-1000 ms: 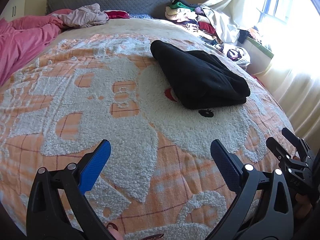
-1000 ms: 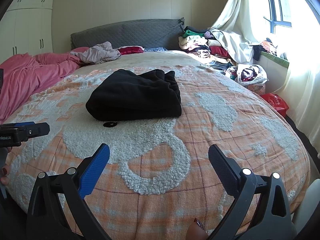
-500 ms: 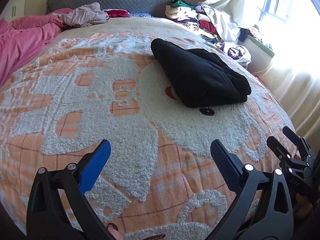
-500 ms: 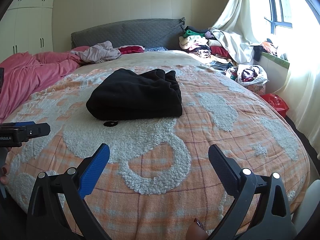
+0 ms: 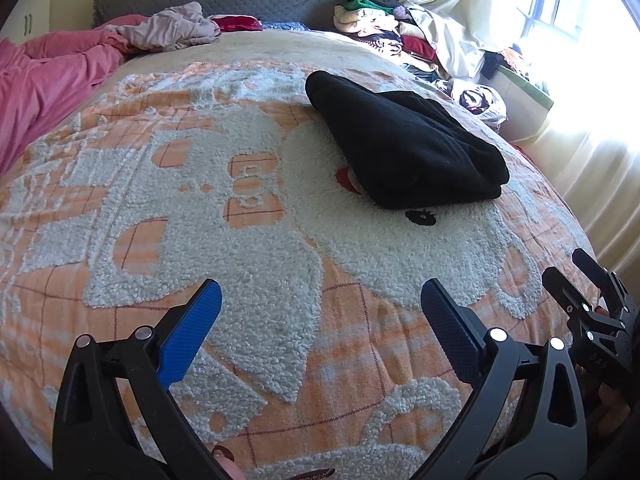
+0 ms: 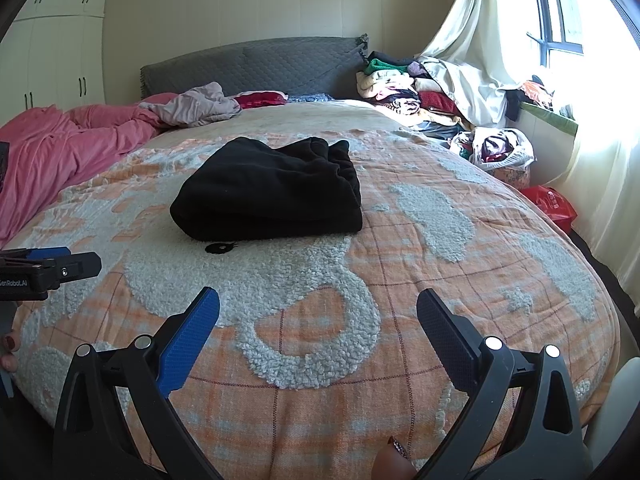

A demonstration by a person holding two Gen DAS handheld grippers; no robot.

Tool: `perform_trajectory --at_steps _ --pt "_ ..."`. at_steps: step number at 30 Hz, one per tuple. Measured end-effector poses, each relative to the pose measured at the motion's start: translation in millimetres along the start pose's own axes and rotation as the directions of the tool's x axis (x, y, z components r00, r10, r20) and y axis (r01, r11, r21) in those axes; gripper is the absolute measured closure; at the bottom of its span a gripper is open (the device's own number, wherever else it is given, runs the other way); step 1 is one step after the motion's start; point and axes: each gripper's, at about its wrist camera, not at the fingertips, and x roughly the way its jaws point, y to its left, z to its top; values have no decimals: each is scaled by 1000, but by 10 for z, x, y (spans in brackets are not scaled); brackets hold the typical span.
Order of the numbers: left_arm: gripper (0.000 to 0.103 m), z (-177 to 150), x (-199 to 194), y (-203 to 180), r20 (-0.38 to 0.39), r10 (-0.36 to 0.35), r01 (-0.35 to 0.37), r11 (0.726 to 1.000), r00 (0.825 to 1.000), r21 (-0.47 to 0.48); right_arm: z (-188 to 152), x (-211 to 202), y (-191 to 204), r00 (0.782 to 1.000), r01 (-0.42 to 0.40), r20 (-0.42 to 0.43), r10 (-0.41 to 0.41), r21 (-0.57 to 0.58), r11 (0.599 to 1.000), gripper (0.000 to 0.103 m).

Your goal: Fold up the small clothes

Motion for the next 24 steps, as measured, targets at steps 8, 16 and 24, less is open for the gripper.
perform_trajectory --at_steps 8,16,24 --pt "9 1 -40 -36 18 -10 10 1000 1000 23 21 -20 -63 1000 13 8 -13 26 1000 5" --pt "10 109 -185 420 26 44 -42 997 999 -62 296 -718 -785 955 256 103 -277 181 950 5" --pt "10 238 -515 2538 -81 422 -426 852 903 -306 -352 -1279 -2749 707 688 -202 -677 419 593 5"
